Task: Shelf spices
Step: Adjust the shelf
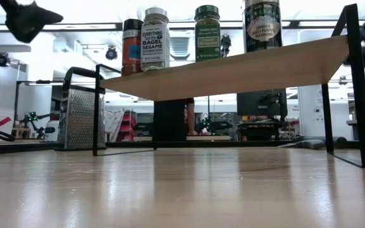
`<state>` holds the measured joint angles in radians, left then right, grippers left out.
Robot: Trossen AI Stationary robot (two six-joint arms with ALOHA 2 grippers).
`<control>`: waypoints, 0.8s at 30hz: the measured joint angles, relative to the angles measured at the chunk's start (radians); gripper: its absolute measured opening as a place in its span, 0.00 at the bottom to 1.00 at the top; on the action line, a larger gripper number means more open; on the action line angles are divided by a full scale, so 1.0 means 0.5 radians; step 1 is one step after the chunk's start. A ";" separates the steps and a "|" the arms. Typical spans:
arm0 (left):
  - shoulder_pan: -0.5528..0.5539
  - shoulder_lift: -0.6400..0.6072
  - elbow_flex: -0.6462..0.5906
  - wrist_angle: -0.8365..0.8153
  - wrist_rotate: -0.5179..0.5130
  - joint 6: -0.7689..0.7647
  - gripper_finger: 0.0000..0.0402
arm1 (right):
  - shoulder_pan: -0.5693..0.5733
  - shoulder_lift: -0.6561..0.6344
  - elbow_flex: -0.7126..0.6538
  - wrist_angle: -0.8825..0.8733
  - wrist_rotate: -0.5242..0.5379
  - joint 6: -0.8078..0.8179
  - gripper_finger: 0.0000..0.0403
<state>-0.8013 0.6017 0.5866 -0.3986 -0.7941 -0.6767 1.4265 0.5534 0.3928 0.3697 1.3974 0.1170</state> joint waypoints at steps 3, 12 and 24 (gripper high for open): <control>0.001 0.102 0.143 -0.247 -0.081 -0.091 0.74 | -0.001 0.200 0.097 -0.002 0.210 -0.010 0.18; 0.006 0.358 0.252 -0.526 -0.120 -0.455 0.74 | -0.065 0.471 0.273 0.005 0.348 0.060 0.18; 0.009 0.551 0.458 -0.500 -0.069 -0.299 0.74 | -0.294 0.592 0.572 0.003 -0.108 -0.252 0.18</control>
<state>-0.7967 0.8773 0.8158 -0.6484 -0.8283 -0.8264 1.2797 0.8496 0.6788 0.3712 1.3432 -0.0087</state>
